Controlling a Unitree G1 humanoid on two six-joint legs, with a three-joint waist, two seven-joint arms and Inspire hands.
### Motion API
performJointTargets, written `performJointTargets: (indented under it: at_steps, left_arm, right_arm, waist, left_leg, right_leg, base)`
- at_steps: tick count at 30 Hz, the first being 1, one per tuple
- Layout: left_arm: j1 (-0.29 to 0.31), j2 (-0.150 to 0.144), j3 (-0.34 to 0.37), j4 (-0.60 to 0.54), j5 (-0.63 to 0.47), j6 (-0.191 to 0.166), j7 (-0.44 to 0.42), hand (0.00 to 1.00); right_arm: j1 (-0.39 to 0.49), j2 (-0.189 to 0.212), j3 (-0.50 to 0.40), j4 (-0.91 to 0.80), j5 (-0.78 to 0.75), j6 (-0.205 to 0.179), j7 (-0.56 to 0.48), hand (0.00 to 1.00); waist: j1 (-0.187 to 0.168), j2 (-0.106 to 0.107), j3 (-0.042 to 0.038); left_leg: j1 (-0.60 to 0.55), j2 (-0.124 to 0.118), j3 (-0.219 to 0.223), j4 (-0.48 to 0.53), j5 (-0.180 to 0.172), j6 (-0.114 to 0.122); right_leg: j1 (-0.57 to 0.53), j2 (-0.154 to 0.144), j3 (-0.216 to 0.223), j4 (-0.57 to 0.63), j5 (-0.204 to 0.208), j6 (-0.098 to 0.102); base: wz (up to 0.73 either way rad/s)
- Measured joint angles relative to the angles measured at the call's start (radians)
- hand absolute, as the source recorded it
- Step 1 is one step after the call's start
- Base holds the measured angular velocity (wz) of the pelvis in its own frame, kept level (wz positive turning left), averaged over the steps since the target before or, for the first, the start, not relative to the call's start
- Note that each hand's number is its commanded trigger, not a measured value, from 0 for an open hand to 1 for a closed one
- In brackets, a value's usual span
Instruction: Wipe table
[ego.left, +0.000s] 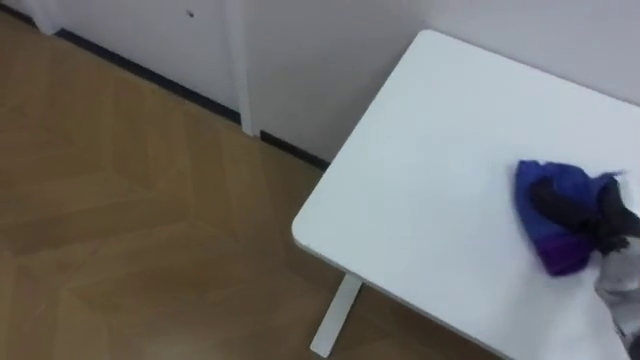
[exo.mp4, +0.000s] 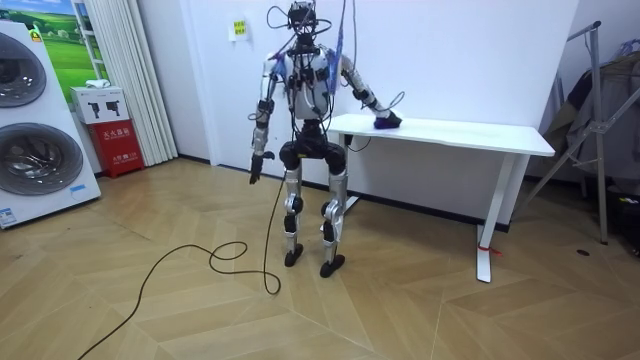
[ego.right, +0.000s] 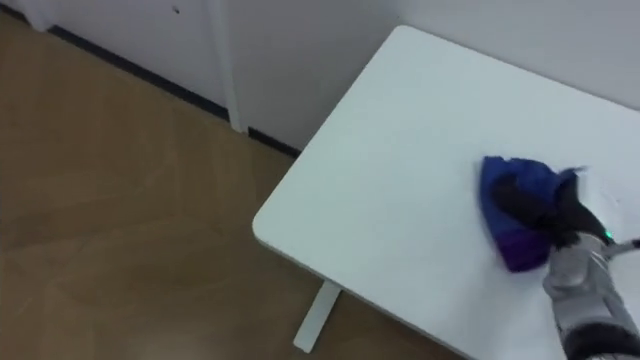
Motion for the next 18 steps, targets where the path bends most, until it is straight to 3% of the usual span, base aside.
performJointTargets:
  at_steps: [3, 6, 8, 10, 11, 12, 13, 15, 17, 18]
  left_arm:
    - [-0.002, 0.000, -0.012, -0.004, -0.004, 0.001, 0.034, 0.00]
    - [-0.026, -0.013, -0.048, -0.001, 0.002, 0.005, 0.040, 0.00]
    - [-0.039, -0.030, -0.080, 0.031, 0.000, 0.006, 0.040, 0.00]
    - [-0.063, -0.034, -0.104, 0.051, 0.000, 0.006, 0.034, 0.00]
    - [-0.073, -0.033, -0.124, 0.061, 0.001, 0.006, 0.031, 0.00]
    - [-0.078, -0.033, -0.130, 0.061, 0.001, 0.006, 0.030, 0.00]
    - [-0.096, -0.033, -0.133, 0.061, 0.001, 0.003, 0.026, 0.00]
    - [-0.119, -0.033, -0.133, 0.065, 0.001, 0.002, 0.023, 0.00]
    - [-0.130, -0.033, -0.134, 0.065, 0.001, -0.001, 0.020, 0.00]
    - [-0.119, -0.030, -0.129, 0.067, 0.001, -0.004, 0.016, 0.00]
  right_arm:
    - [0.031, -0.007, 0.001, 0.000, 0.048, 0.014, -0.032, 1.00]
    - [-0.002, 0.018, 0.015, -0.031, 0.039, 0.064, -0.062, 1.00]
    - [-0.068, 0.064, 0.066, -0.075, -0.008, 0.127, -0.072, 1.00]
    - [-0.152, 0.120, 0.146, -0.120, -0.061, 0.157, -0.058, 1.00]
    - [-0.209, 0.157, 0.208, -0.150, -0.113, 0.159, -0.031, 1.00]
    - [-0.233, 0.175, 0.240, -0.173, -0.136, 0.159, -0.015, 1.00]
    - [-0.272, 0.213, 0.298, -0.219, -0.179, 0.151, 0.017, 1.00]
    - [-0.324, 0.255, 0.360, -0.227, -0.222, 0.126, 0.065, 1.00]
    - [-0.335, 0.270, 0.366, -0.234, -0.246, 0.102, 0.091, 1.00]
    - [-0.332, 0.270, 0.364, -0.243, -0.257, 0.099, 0.097, 1.00]
  waist:
    - [-0.023, 0.006, 0.0008]
    - [0.007, 0.021, 0.0049]
    - [0.036, 0.039, 0.0049]
    - [0.062, 0.046, 0.0083]
    - [0.066, 0.055, 0.0243]
    - [0.077, 0.055, 0.0305]
    - [0.107, 0.051, 0.0423]
    - [0.147, 0.041, 0.0494]
    - [0.180, 0.043, 0.0484]
    - [0.195, 0.049, 0.0490]
  left_leg:
    - [0.009, 0.008, 0.009, 0.003, -0.005, -0.002]
    - [0.009, 0.030, 0.047, 0.009, -0.014, -0.010]
    - [0.009, 0.047, 0.085, 0.010, -0.011, -0.014]
    - [0.007, 0.062, 0.123, 0.017, -0.009, -0.018]
    - [0.005, 0.066, 0.131, 0.027, -0.007, -0.022]
    - [0.004, 0.066, 0.138, 0.027, -0.006, -0.024]
    - [0.002, 0.064, 0.154, 0.029, -0.005, -0.025]
    - [-0.004, 0.062, 0.156, 0.039, -0.006, -0.028]
    - [-0.003, 0.063, 0.133, 0.055, -0.016, -0.026]
    - [-0.002, 0.076, 0.125, 0.061, -0.021, -0.027]
  right_leg:
    - [0.014, 0.004, 0.004, 0.002, 0.004, -0.005]
    - [0.003, 0.019, 0.038, 0.002, 0.018, -0.018]
    - [-0.024, 0.028, 0.074, 0.017, 0.025, -0.027]
    - [-0.062, 0.034, 0.111, 0.044, 0.024, -0.039]
    - [-0.083, 0.028, 0.116, 0.067, 0.017, -0.047]
    - [-0.100, 0.026, 0.124, 0.085, 0.007, -0.050]
    - [-0.134, 0.018, 0.139, 0.140, -0.016, -0.057]
    - [-0.163, -0.009, 0.131, 0.204, -0.048, -0.061]
    - [-0.163, -0.030, 0.109, 0.250, -0.074, -0.049]
    - [-0.187, -0.056, 0.091, 0.335, -0.096, -0.010]
  base:
    - [-0.18]
    - [-0.41]
    - [-0.61]
    - [-0.63]
    - [-0.39]
    - [-0.27]
    - [-0.23]
    - [0.06]
    - [0.37]
    - [0.34]
